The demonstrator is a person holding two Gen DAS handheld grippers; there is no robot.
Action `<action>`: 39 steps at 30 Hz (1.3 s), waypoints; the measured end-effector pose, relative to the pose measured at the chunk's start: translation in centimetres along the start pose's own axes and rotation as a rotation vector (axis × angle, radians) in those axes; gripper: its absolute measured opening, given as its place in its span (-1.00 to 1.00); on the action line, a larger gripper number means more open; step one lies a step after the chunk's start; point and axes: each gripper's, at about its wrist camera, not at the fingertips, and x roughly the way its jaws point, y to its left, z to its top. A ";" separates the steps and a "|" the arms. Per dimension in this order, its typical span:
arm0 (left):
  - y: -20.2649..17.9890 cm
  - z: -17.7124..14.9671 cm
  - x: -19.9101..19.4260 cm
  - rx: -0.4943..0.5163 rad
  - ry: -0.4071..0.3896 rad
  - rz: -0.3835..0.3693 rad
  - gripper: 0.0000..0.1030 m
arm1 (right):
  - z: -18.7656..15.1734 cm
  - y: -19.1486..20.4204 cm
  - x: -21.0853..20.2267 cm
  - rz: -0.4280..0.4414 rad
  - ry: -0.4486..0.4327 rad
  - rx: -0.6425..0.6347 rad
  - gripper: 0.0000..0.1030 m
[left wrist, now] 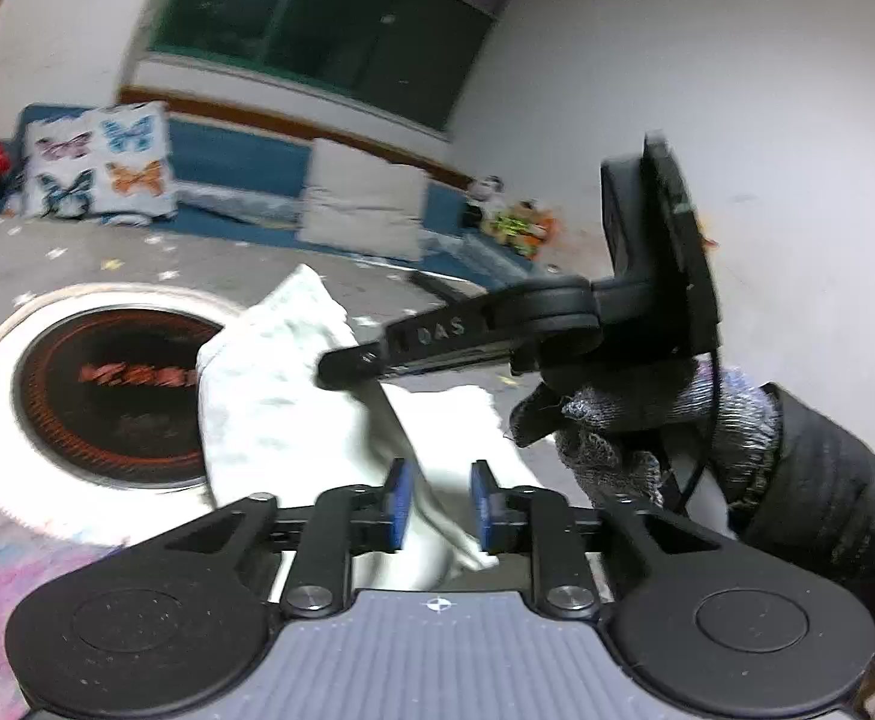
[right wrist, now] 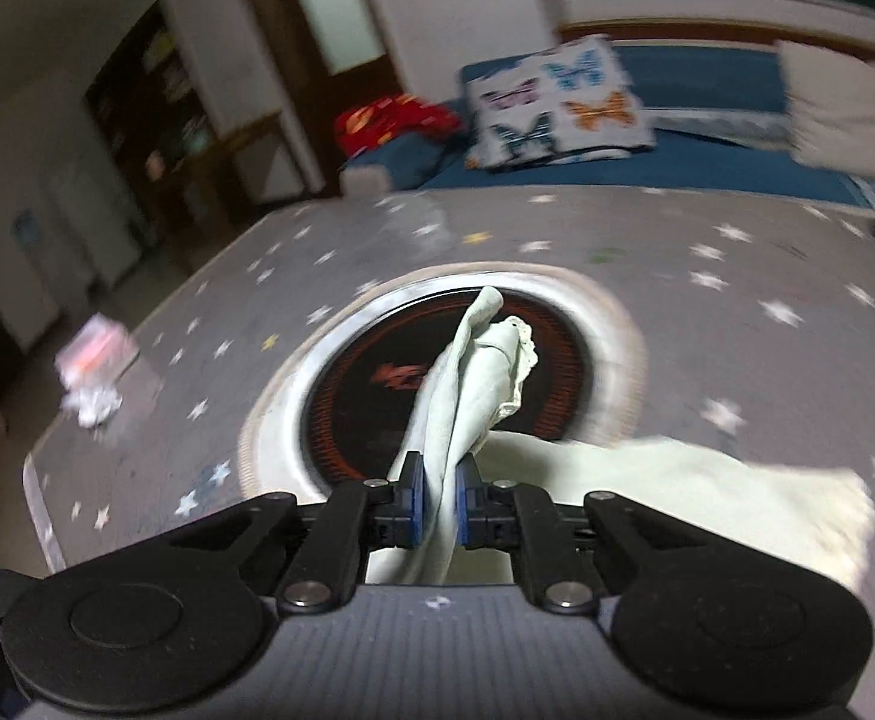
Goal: Fold clothes
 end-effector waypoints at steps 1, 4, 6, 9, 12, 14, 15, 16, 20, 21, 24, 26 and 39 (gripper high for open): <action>-0.5 0.0 0.2 0.017 0.002 -0.007 -0.37 | -0.5 -1.2 -0.5 -0.005 -0.006 0.025 -0.82; -1.6 -0.1 1.4 0.041 0.027 -0.009 -0.32 | -2.2 -4.7 -1.7 -0.016 -0.014 0.096 -0.82; -2.2 -0.3 2.5 0.050 0.053 0.000 -0.29 | -3.3 -6.5 -1.9 -0.013 -0.014 0.141 -0.82; -2.8 -0.5 3.9 0.063 0.092 0.012 -0.29 | -4.3 -8.3 -1.8 -0.002 -0.017 0.183 -0.82; -3.2 -0.6 5.2 0.076 0.123 0.026 -0.29 | -4.4 -9.6 -2.2 0.031 -0.031 0.208 -0.83; -3.4 -0.7 5.6 0.077 0.138 0.035 -0.29 | -4.2 -10.0 -2.7 0.055 -0.045 0.221 -0.84; -3.5 -0.7 5.8 0.080 0.142 0.038 -0.29 | -3.9 -10.1 -3.2 0.066 -0.054 0.227 -0.85; -3.4 -0.6 6.0 0.084 0.144 0.039 -0.29 | -3.7 -10.3 -3.8 0.074 -0.065 0.229 -0.85; -3.4 -0.6 6.6 0.090 0.161 0.039 -0.25 | -2.8 -11.2 -5.5 0.041 -0.094 0.210 -0.85; -3.4 -0.7 6.9 0.094 0.169 0.035 -0.25 | -2.9 -11.8 -5.1 0.027 -0.081 0.219 -0.85; -4.2 -0.9 7.8 0.129 0.193 0.015 -0.26 | -3.7 -13.4 -3.8 -0.001 -0.042 0.251 -0.85; -4.8 -1.2 8.2 0.167 0.205 0.000 -0.26 | -4.4 -14.2 -3.0 0.000 -0.027 0.269 -0.83; -10.6 -4.2 12.7 0.496 0.235 -0.068 -0.26 | -4.7 -14.7 -3.1 0.010 -0.034 0.257 -0.81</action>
